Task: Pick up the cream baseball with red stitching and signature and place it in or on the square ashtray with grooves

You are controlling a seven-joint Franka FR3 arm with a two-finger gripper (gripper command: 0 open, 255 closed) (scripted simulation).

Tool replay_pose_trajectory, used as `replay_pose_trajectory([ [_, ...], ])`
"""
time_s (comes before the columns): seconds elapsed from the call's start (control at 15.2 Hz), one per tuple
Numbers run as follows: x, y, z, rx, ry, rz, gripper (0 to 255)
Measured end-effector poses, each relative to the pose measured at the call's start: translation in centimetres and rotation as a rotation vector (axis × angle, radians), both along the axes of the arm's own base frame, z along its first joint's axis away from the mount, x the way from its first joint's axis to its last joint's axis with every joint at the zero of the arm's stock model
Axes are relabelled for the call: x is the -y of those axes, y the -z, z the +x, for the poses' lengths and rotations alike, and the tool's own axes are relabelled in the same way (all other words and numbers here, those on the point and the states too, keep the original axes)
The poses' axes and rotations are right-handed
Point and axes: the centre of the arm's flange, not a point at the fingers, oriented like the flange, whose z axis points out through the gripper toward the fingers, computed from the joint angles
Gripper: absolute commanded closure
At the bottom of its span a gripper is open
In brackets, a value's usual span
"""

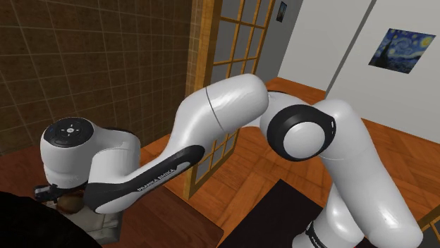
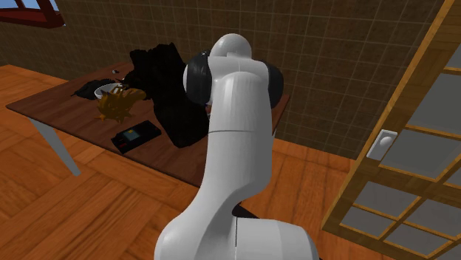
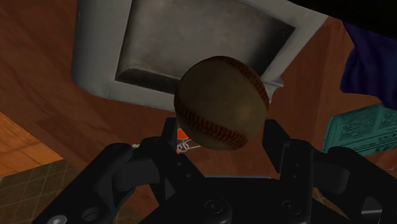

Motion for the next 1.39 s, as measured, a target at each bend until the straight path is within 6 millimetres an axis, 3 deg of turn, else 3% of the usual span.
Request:
replay_pose_trajectory([
  [0.66, -0.1, 5.3, 0.0, 0.0, 0.0, 0.0, 255],
  [1.06, 0.0, 5.8, 0.0, 0.0, 0.0, 0.0, 255],
  [1.12, 0.0, 5.8, 0.0, 0.0, 0.0, 0.0, 0],
  [1.39, 0.0, 5.8, 0.0, 0.001, 0.0, 0.001, 0],
])
